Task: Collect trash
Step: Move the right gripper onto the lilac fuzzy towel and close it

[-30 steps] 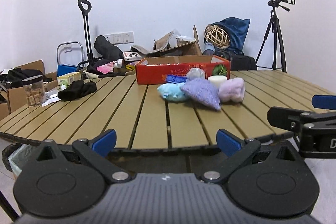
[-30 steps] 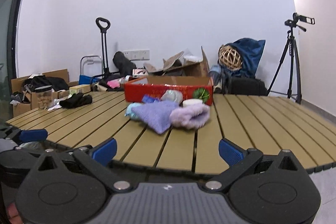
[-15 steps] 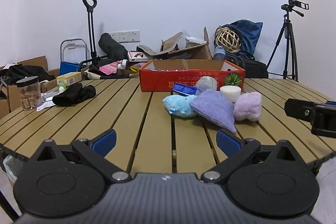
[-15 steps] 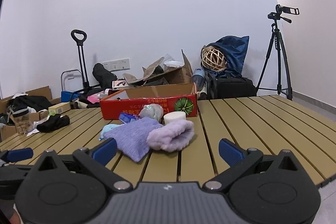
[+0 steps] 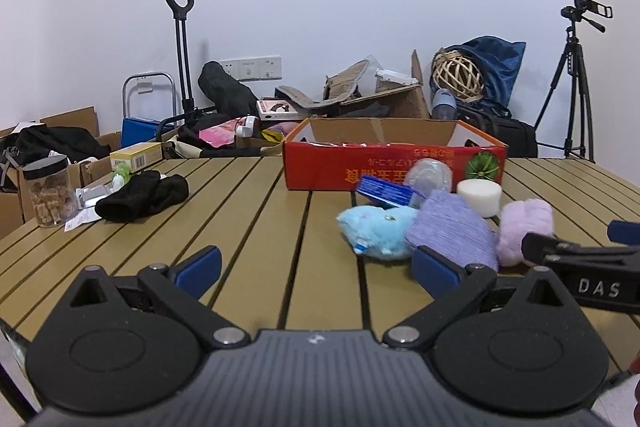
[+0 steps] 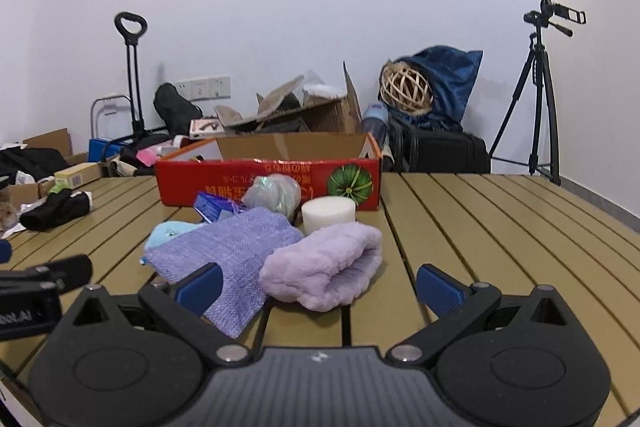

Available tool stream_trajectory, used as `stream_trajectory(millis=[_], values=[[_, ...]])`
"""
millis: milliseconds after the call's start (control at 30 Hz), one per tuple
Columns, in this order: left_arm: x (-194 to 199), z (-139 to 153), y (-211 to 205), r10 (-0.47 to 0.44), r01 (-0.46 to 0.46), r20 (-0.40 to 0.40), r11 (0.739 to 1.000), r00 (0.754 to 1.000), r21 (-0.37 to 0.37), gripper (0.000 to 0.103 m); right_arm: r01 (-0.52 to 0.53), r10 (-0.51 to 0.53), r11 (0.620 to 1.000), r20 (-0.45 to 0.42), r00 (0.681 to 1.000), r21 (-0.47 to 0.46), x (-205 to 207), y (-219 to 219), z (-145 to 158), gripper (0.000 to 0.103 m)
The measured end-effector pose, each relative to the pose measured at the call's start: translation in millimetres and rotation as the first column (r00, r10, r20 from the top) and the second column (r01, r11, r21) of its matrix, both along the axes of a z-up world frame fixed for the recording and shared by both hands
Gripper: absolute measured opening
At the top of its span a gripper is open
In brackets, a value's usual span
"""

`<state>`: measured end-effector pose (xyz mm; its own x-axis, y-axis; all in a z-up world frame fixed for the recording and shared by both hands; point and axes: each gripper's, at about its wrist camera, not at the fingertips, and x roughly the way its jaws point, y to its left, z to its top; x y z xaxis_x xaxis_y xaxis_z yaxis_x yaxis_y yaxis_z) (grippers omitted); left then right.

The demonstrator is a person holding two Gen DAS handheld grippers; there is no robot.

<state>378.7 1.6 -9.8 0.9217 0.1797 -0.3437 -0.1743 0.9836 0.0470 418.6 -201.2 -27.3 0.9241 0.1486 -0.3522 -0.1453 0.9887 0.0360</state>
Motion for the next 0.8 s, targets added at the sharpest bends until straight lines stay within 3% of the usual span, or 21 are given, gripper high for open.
stream_trajectory(millis=[167, 433, 533, 600, 800], values=[[6, -2, 15, 0.017, -0.019, -0.027, 0.998, 0.999, -0.060, 0.103, 0.037, -0.038, 0.998, -0.026, 0.999, -0.046, 20, 13, -7, 0.099], [3, -5, 23, 0.049, -0.052, -0.035, 0.996, 0.998, -0.077, 0.103, 0.024, -0.028, 0.998, -0.085, 0.996, -0.056, 40, 19, -12, 0.084], [3, -6, 20, 0.058, -0.061, -0.029, 0.995, 0.998, -0.085, 0.103, 0.011, -0.018, 0.998, -0.109, 0.994, -0.062, 44, 21, -13, 0.073], [3, -6, 16, 0.057, -0.059, -0.027, 0.995, 0.998, -0.086, 0.103, 0.003, -0.010, 0.999, -0.118, 0.993, -0.053, 46, 20, -14, 0.060], [3, -10, 8, 0.063, -0.064, -0.023, 0.996, 0.998, -0.066, 0.103, -0.010, 0.004, 0.999, -0.120, 0.993, -0.052, 45, 17, -18, 0.042]])
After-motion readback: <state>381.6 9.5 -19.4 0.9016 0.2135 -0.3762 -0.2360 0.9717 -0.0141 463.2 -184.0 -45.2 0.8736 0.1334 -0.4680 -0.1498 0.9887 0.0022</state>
